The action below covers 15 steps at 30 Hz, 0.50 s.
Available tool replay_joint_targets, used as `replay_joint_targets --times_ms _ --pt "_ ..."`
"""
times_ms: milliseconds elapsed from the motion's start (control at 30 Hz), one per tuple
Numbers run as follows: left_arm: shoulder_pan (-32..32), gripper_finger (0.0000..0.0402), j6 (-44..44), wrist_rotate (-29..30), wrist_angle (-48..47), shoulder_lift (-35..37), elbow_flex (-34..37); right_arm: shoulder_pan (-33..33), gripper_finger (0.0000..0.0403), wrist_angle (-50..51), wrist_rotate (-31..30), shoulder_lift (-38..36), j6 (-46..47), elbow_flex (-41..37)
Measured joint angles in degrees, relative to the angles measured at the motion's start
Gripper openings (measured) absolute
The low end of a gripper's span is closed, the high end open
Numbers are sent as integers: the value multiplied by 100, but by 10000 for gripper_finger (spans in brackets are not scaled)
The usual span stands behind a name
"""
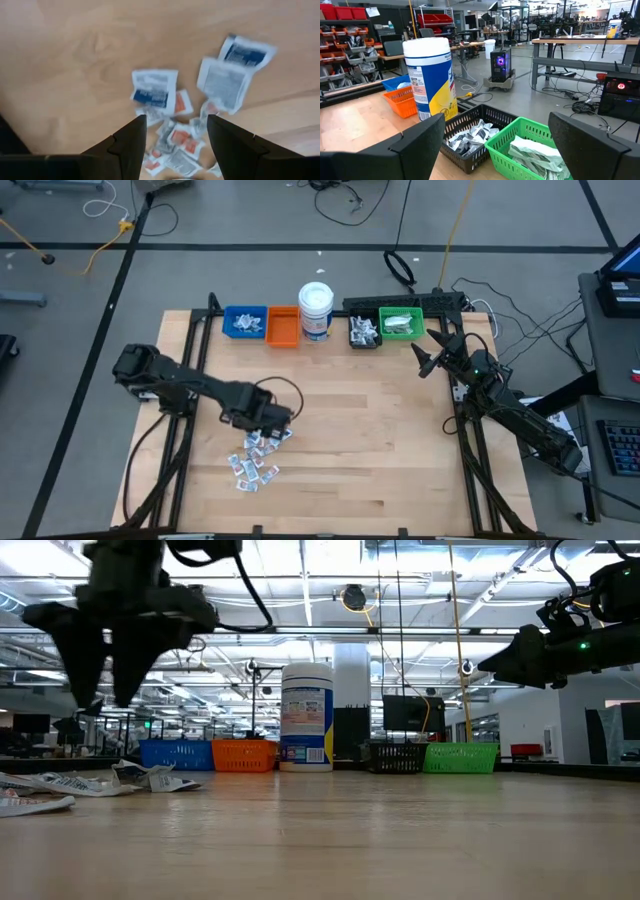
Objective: Pick & Place First Aid Supplies
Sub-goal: Put the alcohol pad into the blue bin
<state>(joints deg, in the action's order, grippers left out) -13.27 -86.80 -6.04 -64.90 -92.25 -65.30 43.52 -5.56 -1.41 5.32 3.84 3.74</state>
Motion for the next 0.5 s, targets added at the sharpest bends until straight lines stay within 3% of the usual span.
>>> replay_joint_targets --times_ms 200,500 --pt "-265 210 -251 52 238 -30 347 -2 352 0 0 0 -2 -2" --pt "-308 196 -139 -144 1512 -35 1519 -1 352 0 -2 -1 -1 -1"
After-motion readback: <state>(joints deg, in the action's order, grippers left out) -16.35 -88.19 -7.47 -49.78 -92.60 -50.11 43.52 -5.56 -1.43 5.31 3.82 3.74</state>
